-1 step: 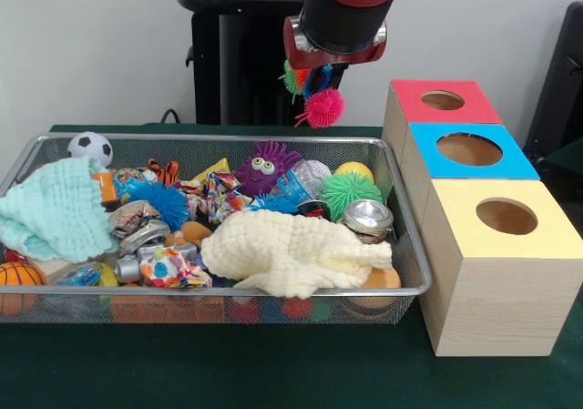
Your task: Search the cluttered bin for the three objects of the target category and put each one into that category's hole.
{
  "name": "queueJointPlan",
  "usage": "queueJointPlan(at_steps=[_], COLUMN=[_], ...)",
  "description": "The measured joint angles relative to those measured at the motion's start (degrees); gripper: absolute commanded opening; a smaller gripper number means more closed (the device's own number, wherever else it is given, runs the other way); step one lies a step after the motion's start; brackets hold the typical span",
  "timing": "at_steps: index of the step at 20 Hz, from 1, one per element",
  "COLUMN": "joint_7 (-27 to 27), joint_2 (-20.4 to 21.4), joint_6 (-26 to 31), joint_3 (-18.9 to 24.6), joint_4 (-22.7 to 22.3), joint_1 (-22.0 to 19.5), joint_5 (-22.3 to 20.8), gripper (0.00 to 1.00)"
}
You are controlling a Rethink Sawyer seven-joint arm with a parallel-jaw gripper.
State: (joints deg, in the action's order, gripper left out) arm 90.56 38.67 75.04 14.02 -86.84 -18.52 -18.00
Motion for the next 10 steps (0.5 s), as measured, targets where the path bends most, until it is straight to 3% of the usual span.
queueJointPlan(at_steps=[10], joint_7=[0.0], joint_2=[0.0], joint_6=[0.0], joint_3=[-1.0], joint_4=[-0.1], joint_1=[0.0], joint_5=[0.8], gripper=[1.00])
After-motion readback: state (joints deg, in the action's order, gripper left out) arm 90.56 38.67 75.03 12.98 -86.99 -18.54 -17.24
